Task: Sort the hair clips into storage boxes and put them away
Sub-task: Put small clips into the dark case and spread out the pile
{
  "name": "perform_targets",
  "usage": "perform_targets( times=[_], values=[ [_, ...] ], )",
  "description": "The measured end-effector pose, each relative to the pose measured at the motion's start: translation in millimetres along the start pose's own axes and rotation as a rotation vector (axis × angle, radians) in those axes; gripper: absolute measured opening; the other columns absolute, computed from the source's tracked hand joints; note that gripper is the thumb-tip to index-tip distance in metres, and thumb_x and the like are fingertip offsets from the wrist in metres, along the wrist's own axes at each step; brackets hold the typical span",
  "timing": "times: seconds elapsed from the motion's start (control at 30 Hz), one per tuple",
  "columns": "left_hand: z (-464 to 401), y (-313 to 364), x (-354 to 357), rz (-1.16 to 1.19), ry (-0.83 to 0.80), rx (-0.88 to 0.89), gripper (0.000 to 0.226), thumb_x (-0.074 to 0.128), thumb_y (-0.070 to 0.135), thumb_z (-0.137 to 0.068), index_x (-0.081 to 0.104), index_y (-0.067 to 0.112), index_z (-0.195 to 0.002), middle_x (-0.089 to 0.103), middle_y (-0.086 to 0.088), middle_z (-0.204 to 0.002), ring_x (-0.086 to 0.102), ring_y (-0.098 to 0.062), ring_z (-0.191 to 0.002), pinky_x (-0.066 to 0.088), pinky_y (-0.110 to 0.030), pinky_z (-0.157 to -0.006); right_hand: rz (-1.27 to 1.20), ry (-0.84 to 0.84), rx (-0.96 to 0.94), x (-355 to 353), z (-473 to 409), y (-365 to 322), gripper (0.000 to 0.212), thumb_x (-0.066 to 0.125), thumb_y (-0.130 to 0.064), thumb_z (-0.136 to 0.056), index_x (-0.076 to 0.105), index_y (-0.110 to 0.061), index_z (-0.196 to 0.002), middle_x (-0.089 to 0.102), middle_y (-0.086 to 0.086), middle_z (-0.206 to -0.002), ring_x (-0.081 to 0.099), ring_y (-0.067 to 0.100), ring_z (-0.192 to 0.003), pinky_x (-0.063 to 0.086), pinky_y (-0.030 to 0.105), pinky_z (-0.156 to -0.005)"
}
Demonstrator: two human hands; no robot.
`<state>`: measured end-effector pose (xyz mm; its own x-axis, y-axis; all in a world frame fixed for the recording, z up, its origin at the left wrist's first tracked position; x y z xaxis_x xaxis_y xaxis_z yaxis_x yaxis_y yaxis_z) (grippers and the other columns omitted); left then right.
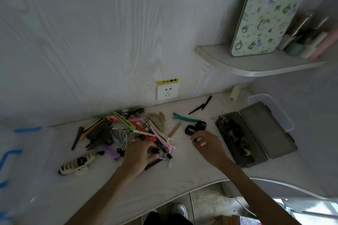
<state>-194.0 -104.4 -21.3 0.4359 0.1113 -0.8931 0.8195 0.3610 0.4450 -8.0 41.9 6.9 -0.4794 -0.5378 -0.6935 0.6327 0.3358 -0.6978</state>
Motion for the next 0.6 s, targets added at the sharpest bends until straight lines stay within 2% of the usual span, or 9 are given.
perform_targets(
  times=[0.1,0.2,0.3,0.4,0.47,0.5,0.6],
  values=[
    [-4.5,19.4,-3.9,0.136,0.076,0.000,0.030,0.063,0.050,-0.079,0.067,0.030,-0.100,0.071,0.014,-0.089,0.065,-0.002,-0.080,0.053,-0.024,-0.071,0.022,0.184,0.036,-53.5,16.2,19.0,0.012,0.067,-0.016,-0.082,0.064,-0.028,-0.083,0.063,-0.008,-0.080,0.059,0.009,-0.070,0.052,0.027,-0.068],
    [-23.9,81.7,-16.0,0.247,0.128,0.071,0.031,0.065,0.042,-0.083,0.066,0.026,-0.109,0.069,0.012,-0.094,0.061,-0.001,-0.080,0.052,-0.020,-0.071,0.035,0.345,0.084,-103.6,25.6,41.8,0.010,0.066,-0.016,-0.084,0.066,-0.023,-0.091,0.064,-0.005,-0.081,0.059,0.005,-0.068,0.045,0.013,-0.060],
    [-48.3,158.3,-18.0,0.339,0.113,0.192,0.034,0.063,0.043,-0.084,0.064,0.025,-0.113,0.068,0.013,-0.100,0.061,-0.001,-0.086,0.049,-0.017,-0.075,-0.016,0.279,0.175,-128.7,24.4,63.2,0.019,0.067,-0.018,-0.084,0.065,-0.021,-0.103,0.064,-0.005,-0.084,0.060,0.006,-0.068,0.041,0.007,-0.055],
    [-64.2,206.4,-2.2,0.439,-0.009,0.210,0.049,0.064,0.044,-0.083,0.053,0.026,-0.128,0.064,0.011,-0.112,0.059,-0.003,-0.096,0.043,-0.015,-0.078,0.032,0.289,0.191,-147.1,27.8,76.4,0.020,0.066,-0.017,-0.085,0.064,-0.024,-0.104,0.061,-0.011,-0.090,0.059,0.006,-0.070,0.038,0.007,-0.058],
    [-68.5,212.9,13.1,0.468,-0.088,0.166,0.061,0.064,0.043,-0.083,0.043,0.025,-0.138,0.057,0.012,-0.122,0.055,-0.003,-0.106,0.040,-0.013,-0.083,0.001,0.292,0.193,-157.5,31.2,84.1,0.020,0.062,-0.010,-0.085,0.064,-0.028,-0.095,0.064,-0.010,-0.082,0.061,0.012,-0.071,0.038,0.008,-0.056],
    [-68.3,207.5,19.6,0.478,-0.110,0.139,0.059,0.064,0.041,-0.084,0.043,0.025,-0.138,0.056,0.012,-0.124,0.055,-0.003,-0.108,0.040,-0.013,-0.084,-0.011,0.268,0.184,-158.5,31.2,84.7,0.024,0.060,-0.006,-0.084,0.063,-0.029,-0.091,0.064,-0.010,-0.077,0.061,0.011,-0.070,0.040,0.008,-0.054],
    [-61.0,175.9,35.1,0.417,-0.157,0.067,0.038,0.061,0.029,-0.088,0.054,0.027,-0.125,0.059,0.012,-0.123,0.057,-0.003,-0.108,0.042,-0.012,-0.083,-0.048,0.167,0.144,-150.2,24.2,79.1,0.035,0.055,0.006,-0.083,0.066,-0.027,-0.084,0.063,-0.004,-0.074,0.058,0.001,-0.061,0.042,0.004,-0.055]
  ],
)
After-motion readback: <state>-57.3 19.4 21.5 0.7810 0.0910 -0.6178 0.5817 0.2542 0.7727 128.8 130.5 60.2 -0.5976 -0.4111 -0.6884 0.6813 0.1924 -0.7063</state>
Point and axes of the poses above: each hand's wrist, its own z-axis away from the middle knuckle, its own x-axis out of the palm, y = z × x, the point moved 5 cm from there along -z, towards the middle knuckle
